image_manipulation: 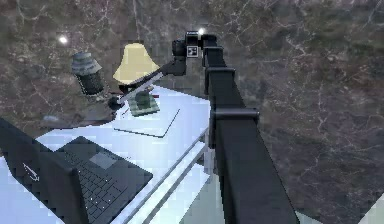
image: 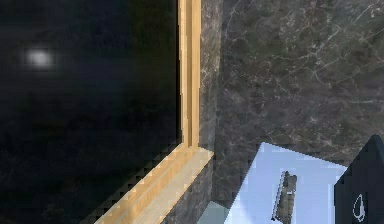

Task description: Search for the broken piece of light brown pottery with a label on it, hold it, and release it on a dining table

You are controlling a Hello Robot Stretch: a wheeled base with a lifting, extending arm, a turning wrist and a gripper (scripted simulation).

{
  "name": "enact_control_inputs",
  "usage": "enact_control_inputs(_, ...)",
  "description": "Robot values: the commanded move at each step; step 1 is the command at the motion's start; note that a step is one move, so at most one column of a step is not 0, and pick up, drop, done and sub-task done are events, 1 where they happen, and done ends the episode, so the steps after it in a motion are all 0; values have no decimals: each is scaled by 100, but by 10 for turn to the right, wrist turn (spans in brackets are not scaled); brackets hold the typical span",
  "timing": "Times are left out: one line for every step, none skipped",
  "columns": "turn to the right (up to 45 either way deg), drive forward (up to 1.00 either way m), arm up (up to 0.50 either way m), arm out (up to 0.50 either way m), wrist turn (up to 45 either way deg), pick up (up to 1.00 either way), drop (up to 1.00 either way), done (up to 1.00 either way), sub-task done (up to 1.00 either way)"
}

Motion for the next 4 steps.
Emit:
enact_control_inputs(0, 0, -4, 0, 0, 0, 0, 0, 0)
enact_control_inputs(0, 0, -32, 0, 0, 0, 0, 0, 0)
enact_control_inputs(0, 0, 0, 0, 0, 0, 100, 0, 0)
enact_control_inputs(0, 0, 4, 0, 0, 0, 0, 0, 0)
